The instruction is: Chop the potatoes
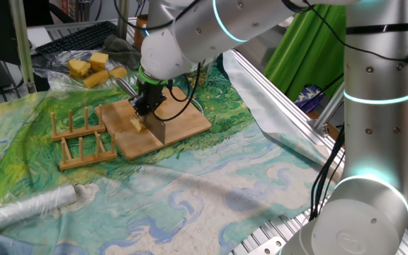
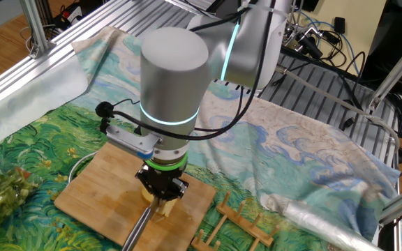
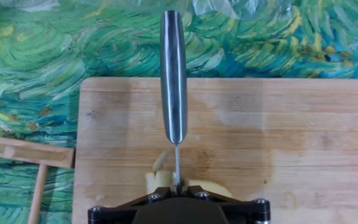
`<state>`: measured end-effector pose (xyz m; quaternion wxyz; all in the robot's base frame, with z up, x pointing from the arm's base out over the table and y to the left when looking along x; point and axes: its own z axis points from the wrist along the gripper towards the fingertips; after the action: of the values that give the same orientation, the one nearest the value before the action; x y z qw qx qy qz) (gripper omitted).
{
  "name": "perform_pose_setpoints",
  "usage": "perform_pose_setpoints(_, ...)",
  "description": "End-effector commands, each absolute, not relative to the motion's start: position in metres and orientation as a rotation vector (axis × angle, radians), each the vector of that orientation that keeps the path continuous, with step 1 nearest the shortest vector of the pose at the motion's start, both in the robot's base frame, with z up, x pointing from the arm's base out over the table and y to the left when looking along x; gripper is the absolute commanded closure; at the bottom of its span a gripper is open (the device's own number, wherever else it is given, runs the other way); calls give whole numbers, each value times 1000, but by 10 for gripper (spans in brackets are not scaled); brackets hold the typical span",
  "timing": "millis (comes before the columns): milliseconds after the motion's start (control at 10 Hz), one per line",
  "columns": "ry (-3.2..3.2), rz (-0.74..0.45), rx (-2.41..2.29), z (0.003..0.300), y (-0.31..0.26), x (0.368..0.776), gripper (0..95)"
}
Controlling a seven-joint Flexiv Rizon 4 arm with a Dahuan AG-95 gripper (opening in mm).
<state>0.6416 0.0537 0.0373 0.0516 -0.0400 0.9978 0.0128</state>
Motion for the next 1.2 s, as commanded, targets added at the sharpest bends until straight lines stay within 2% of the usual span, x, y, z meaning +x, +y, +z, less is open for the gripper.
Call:
perform_pose_setpoints(100,3043,41,-112,50,54,637,950)
perform_pose_setpoints(700,3050,37,-126,73,43,632,950)
perform_pose_setpoints(1200,3040,32,-153,75,37,635,950)
